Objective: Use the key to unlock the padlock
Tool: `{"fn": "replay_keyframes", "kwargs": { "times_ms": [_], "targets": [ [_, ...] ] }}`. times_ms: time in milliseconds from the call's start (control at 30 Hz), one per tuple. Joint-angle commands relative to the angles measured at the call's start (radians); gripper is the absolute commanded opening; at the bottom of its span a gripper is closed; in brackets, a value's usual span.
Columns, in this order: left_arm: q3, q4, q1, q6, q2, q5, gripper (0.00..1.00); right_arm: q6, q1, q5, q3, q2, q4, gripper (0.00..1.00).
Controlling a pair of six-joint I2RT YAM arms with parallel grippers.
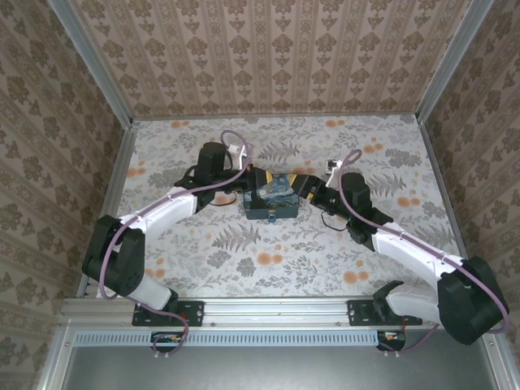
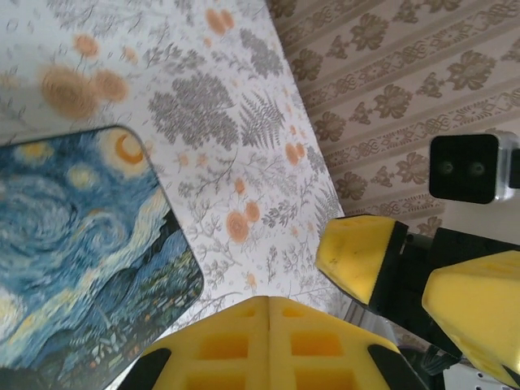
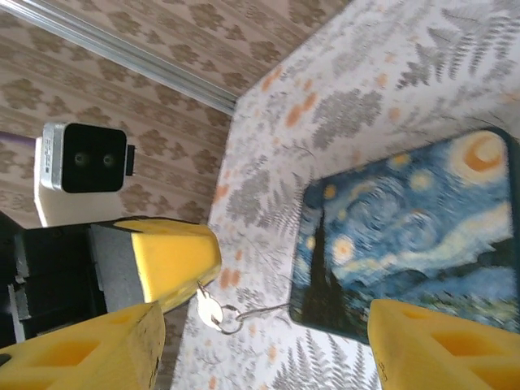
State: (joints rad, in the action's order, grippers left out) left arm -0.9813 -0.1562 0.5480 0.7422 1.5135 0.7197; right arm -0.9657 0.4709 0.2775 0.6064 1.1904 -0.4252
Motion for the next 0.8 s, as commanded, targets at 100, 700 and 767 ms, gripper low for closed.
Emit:
{"fn": "replay_keyframes", "kwargs": {
  "times_ms": [100, 700, 767],
  "targets": [
    [-0.04, -0.135, -0.003, -0.081, -0.059, -0.005, 0.0, -0.13, 0.0, 0.09, -0.005, 0.147, -0.485, 0.67],
    [0.041, -0.486, -0.003, 0.163, -0.058, -0.023, 0.0, -0.21, 0.033, 0.091, 0.037, 0.38, -0.901, 0.55],
    [0.044, -0.511, -0.003, 0.18, -0.051, -0.02, 0.0, -0.204, 0.04, 0.091, 0.039, 0.378, -0.901, 0.54]
  ]
}}
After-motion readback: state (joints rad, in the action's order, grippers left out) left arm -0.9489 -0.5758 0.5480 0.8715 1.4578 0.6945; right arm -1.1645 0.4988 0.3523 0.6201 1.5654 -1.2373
